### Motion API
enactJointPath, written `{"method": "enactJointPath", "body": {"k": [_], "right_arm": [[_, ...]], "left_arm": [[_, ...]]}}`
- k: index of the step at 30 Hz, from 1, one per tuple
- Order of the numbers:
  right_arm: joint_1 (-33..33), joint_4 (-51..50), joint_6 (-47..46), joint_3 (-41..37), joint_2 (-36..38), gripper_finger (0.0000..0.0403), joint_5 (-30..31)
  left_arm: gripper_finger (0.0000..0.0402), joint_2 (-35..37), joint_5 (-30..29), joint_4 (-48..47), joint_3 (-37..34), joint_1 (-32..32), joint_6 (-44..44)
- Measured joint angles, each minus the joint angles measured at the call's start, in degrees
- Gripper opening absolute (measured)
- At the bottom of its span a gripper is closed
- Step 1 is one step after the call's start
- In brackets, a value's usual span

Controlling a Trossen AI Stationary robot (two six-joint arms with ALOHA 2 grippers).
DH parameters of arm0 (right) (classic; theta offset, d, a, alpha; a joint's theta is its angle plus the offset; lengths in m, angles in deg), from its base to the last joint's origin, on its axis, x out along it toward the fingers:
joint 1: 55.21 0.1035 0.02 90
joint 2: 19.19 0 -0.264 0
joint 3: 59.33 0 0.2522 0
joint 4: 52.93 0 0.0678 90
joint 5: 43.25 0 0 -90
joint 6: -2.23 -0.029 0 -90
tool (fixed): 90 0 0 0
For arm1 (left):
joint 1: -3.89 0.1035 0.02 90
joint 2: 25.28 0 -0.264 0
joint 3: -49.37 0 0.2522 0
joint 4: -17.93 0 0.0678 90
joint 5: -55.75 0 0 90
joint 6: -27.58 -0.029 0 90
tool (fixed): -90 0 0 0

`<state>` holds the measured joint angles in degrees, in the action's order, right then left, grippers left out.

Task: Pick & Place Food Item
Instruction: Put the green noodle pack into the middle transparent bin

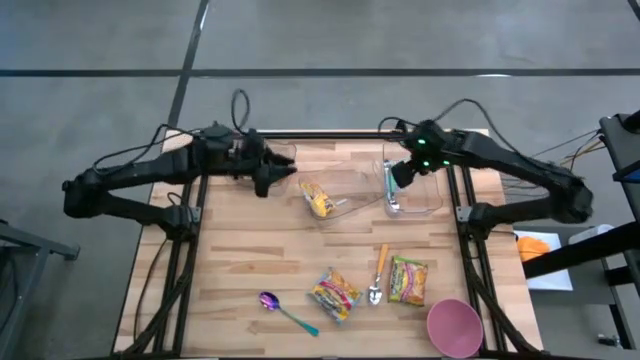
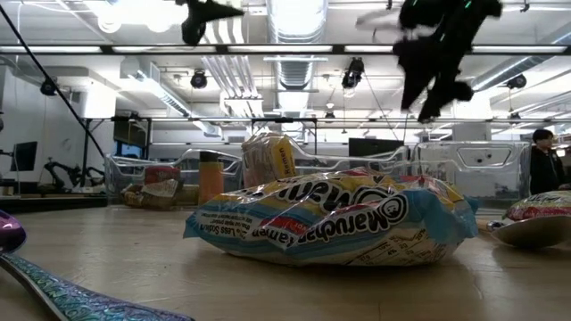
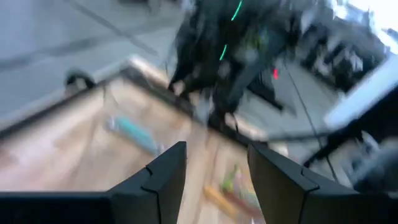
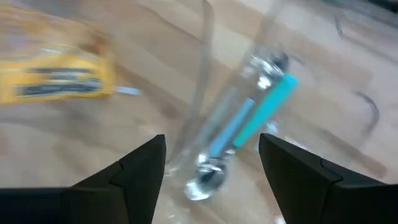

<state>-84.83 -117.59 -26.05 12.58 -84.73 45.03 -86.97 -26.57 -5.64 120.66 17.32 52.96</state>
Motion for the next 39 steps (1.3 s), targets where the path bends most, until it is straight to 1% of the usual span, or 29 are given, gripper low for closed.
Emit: {"method": "enactJointPath", "body": {"k": [2,5,8,11,13,17,21,25,29,34,39], "right_arm": [[2.18,-0.75,-0.01,0.89,4.23,0.0253,-0.29],[6.74,-2.39,0.00,2.70,8.54,0.0253,-1.52],[12.68,-7.50,-0.46,5.36,9.92,0.0253,-1.21],[18.66,-15.07,-2.22,7.82,8.64,0.0253,0.10],[22.76,-18.36,-4.12,9.03,7.15,0.0254,0.20],[31.24,-21.41,-7.50,10.36,4.06,0.0254,-1.74],[37.76,-23.52,-11.74,10.61,1.48,0.0254,-1.76],[43.07,-23.86,-16.90,8.29,0.46,0.0254,-1.79],[47.53,-22.62,-24.25,4.46,1.21,0.0254,-1.74],[52.92,-12.16,-33.71,-2.71,4.83,0.0254,-2.10],[56.26,-7.99,-39.39,-9.82,6.34,0.0254,-2.44]], "left_arm": [[0.0178,-0.07,2.96,-2.01,-1.46,-1.03,-0.34],[0.0178,-0.07,7.38,-4.73,-2.62,-3.38,-2.17],[0.0178,-0.02,7.78,-5.97,-2.28,-5.90,-3.52],[0.0178,-0.02,8.04,-6.57,-1.92,-7.90,-4.01],[0.0178,-0.02,8.25,-7.80,-1.92,-8.65,-3.91],[0.0178,-0.02,7.87,-11.27,-2.27,-9.64,-2.25],[0.0178,-0.04,8.21,-13.55,-3.52,-10.19,-0.07],[0.0178,-0.04,7.84,-13.46,-4.29,-10.55,0.18],[0.0178,0.00,8.03,-13.23,-4.30,-11.07,0.04],[0.0178,0.00,8.00,-12.40,-4.30,-11.25,-1.16],[0.0178,-0.01,8.00,-12.36,-4.30,-11.26,-1.56]]}}
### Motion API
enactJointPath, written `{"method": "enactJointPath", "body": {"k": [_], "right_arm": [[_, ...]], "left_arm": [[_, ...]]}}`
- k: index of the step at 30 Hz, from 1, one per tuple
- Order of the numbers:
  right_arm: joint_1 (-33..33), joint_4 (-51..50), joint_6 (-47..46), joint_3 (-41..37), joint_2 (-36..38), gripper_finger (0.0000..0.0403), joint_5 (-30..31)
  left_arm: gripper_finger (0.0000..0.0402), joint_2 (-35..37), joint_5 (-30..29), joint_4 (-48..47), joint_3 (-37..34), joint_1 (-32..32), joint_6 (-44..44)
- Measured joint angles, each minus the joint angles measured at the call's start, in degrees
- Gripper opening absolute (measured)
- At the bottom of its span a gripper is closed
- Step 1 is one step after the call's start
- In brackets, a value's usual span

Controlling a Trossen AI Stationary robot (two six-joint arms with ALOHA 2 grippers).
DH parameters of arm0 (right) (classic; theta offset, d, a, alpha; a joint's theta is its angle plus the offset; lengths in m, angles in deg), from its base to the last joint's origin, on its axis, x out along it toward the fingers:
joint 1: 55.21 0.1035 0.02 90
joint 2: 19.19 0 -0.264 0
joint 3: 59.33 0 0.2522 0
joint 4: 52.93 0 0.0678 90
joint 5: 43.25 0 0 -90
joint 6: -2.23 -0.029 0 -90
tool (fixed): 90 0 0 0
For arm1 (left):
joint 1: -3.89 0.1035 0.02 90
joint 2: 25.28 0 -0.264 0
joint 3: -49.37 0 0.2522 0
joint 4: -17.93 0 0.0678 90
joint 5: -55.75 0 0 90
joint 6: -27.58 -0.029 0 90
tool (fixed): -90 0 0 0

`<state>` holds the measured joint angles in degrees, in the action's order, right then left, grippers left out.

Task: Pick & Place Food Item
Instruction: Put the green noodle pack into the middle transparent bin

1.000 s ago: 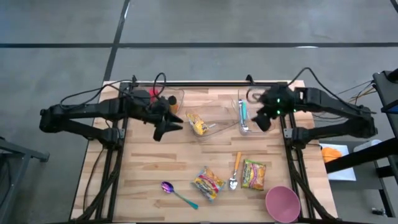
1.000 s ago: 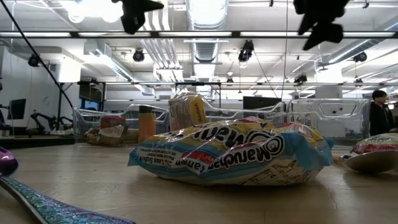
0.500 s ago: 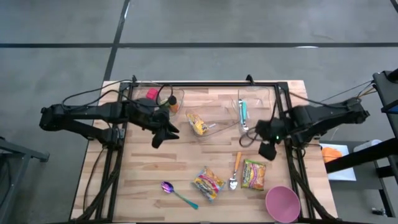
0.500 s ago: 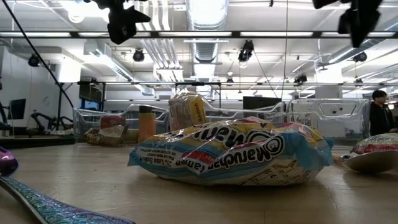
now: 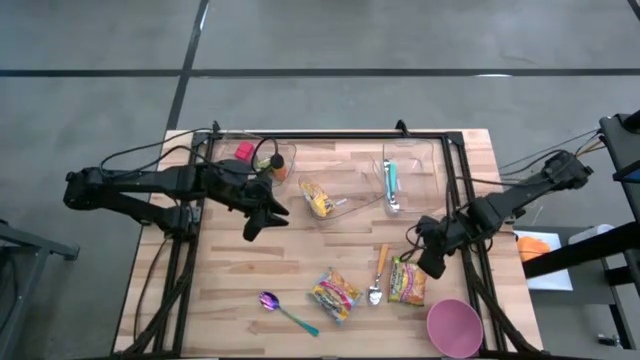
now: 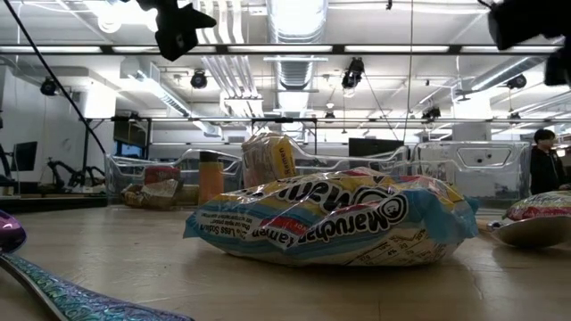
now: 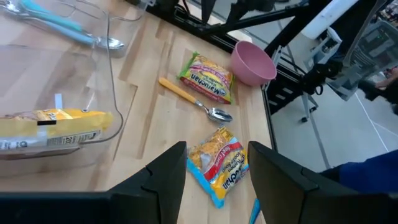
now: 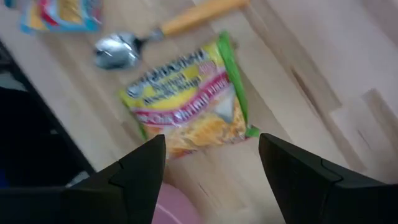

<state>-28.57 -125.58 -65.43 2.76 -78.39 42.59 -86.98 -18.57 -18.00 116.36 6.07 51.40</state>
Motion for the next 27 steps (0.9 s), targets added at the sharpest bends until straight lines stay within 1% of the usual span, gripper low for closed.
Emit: {"method": "enactJointPath", "body": {"k": [4,7,12,19,24,27], "right_arm": [[0.91,3.25,-1.89,-5.74,0.22,0.0254,-0.58],[0.87,8.44,-3.40,-9.84,0.37,0.0254,-0.66],[0.87,13.28,-6.61,-15.61,0.26,0.0254,-1.28],[0.50,21.93,-5.41,-21.74,0.61,0.0254,-4.64],[-0.33,23.82,-4.60,-24.59,0.75,0.0254,-4.91],[-1.51,29.23,-2.35,-25.63,0.74,0.0254,-4.93]], "left_arm": [[0.0178,0.01,0.02,0.01,0.00,0.00,0.00],[0.0178,0.01,0.04,0.00,0.00,0.01,0.03],[0.0178,0.01,0.46,0.00,0.00,0.00,0.33],[0.0178,0.01,0.48,0.02,0.00,0.02,0.44],[0.0178,0.01,0.48,0.00,0.00,0.02,0.55],[0.0178,0.01,0.50,0.00,0.00,0.02,0.89]]}}
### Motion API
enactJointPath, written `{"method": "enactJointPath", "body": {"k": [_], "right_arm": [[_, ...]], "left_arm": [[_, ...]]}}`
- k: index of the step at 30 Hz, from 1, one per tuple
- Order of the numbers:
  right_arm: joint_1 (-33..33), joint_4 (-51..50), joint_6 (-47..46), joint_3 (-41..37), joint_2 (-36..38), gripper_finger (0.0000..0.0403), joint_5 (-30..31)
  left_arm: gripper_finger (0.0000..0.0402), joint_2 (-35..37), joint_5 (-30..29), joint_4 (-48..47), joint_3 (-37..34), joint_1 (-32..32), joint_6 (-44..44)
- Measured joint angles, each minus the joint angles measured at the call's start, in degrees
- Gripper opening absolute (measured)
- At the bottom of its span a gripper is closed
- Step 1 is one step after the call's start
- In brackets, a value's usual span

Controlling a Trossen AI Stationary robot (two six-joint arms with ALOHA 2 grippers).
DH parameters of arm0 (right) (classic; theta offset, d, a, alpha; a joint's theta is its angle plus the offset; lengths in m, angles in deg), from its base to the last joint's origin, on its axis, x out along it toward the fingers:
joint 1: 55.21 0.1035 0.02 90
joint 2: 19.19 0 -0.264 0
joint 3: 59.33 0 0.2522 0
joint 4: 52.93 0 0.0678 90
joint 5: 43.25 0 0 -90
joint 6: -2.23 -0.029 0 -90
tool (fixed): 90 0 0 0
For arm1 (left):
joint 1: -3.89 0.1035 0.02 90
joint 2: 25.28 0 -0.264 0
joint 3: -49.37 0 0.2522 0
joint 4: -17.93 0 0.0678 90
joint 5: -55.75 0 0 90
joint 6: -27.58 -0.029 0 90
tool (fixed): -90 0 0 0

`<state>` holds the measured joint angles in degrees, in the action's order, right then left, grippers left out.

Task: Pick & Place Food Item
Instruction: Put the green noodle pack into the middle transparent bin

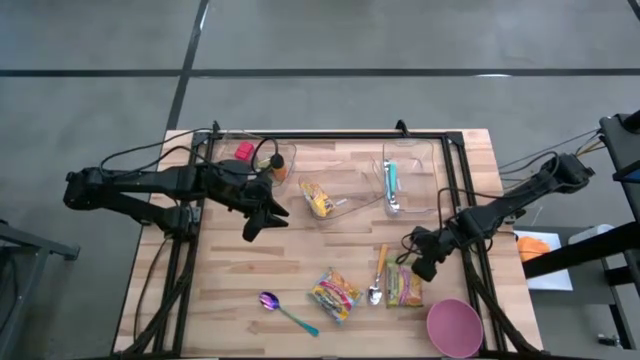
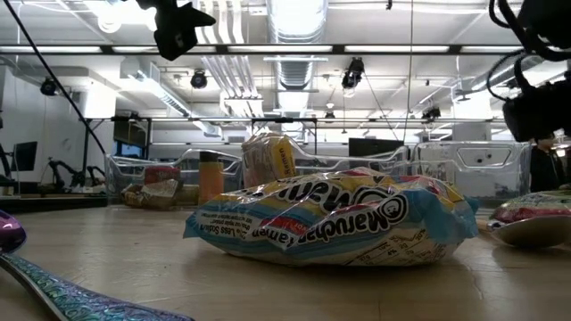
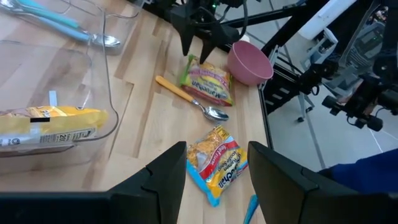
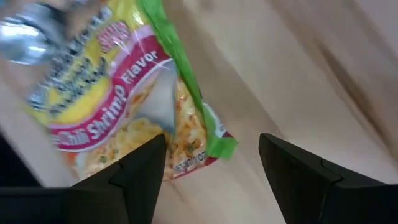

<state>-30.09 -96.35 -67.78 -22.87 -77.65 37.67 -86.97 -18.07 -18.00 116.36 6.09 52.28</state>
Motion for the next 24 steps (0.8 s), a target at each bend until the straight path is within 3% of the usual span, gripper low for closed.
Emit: {"method": "enactJointPath", "body": {"k": [11,24], "right_arm": [[-1.70,11.26,-0.33,-4.77,-0.15,0.0240,-2.05],[-1.70,12.38,1.55,-4.40,-0.17,0.0019,-1.24]], "left_arm": [[0.0178,0.00,0.22,-0.02,0.00,0.02,1.36],[0.0178,0.00,0.24,-0.04,0.00,0.02,1.74]]}}
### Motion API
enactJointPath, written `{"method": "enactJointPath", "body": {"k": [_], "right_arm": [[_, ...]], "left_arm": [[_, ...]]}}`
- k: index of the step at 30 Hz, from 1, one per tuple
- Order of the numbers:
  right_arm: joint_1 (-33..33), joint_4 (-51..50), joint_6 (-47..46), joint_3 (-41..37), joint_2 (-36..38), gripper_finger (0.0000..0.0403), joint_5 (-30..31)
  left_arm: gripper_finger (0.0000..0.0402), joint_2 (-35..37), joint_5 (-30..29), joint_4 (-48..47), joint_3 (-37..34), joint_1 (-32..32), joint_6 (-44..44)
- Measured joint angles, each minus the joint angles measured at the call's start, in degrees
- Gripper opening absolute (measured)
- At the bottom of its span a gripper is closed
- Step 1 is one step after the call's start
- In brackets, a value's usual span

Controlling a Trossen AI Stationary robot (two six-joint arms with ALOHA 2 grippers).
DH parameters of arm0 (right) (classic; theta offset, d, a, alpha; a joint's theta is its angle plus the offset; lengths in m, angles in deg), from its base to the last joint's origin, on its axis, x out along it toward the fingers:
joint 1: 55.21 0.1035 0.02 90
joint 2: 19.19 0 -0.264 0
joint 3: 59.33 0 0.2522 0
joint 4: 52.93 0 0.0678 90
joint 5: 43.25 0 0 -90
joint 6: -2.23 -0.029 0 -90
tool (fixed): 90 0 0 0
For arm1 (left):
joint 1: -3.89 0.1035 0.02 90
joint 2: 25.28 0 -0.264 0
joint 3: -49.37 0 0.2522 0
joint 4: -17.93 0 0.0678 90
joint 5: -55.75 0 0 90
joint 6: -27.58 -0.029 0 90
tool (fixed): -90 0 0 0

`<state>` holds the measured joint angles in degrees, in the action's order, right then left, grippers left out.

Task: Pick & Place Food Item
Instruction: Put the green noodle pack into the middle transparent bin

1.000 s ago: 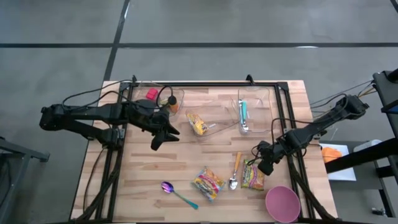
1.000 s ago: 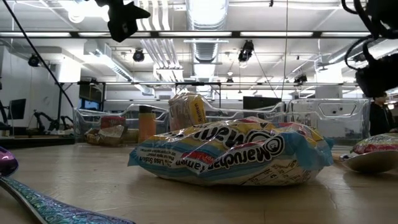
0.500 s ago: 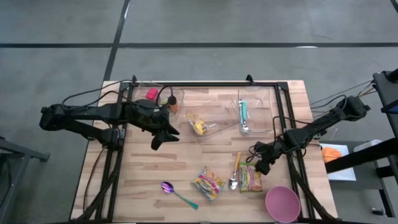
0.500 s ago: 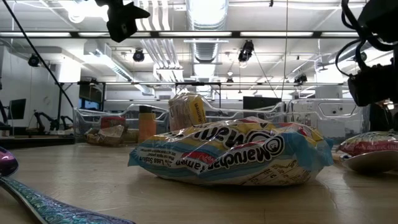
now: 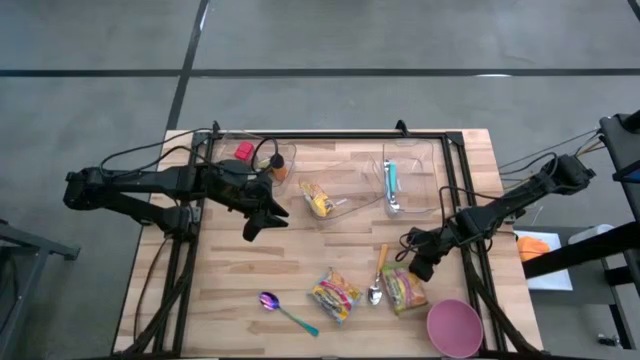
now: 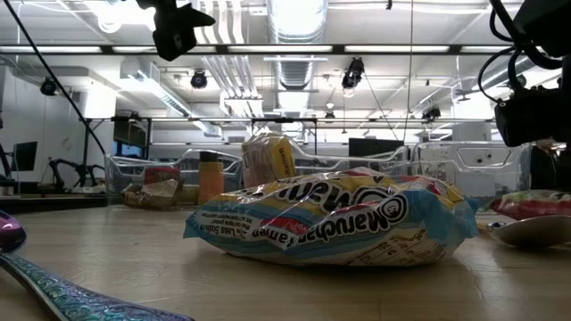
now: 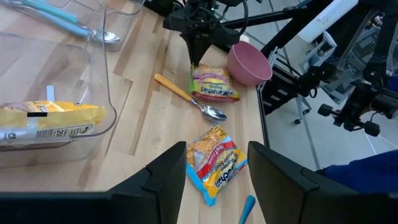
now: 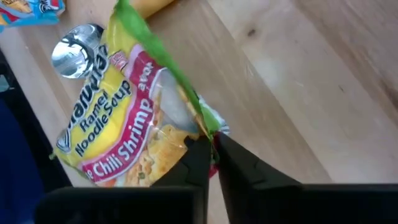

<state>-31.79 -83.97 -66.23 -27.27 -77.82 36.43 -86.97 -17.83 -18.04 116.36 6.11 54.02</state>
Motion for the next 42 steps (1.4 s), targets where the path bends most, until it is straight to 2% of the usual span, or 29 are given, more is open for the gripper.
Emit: {"method": "enactJointPath", "body": {"k": [11,21,28,35,42], "right_arm": [[0.03,-2.54,1.26,4.45,0.02,0.0009,0.35],[0.04,-24.31,10.05,23.81,0.04,0.0008,8.94],[-1.08,-32.34,14.89,36.59,0.08,0.0008,19.99],[-8.41,-33.78,19.32,44.86,-0.58,0.0008,26.81],[-22.67,-33.37,23.39,49.15,-4.89,0.0008,28.57]], "left_arm": [[0.0178,0.00,-0.01,-0.07,0.00,0.00,0.02],[0.0178,0.00,-0.02,-0.07,0.00,0.00,0.02],[0.0178,0.00,-0.02,-0.07,0.00,-0.02,0.02],[0.0178,0.00,-0.04,-0.04,-0.02,-0.02,0.02],[0.0178,-0.01,-0.93,0.07,0.00,-0.02,1.04]]}}
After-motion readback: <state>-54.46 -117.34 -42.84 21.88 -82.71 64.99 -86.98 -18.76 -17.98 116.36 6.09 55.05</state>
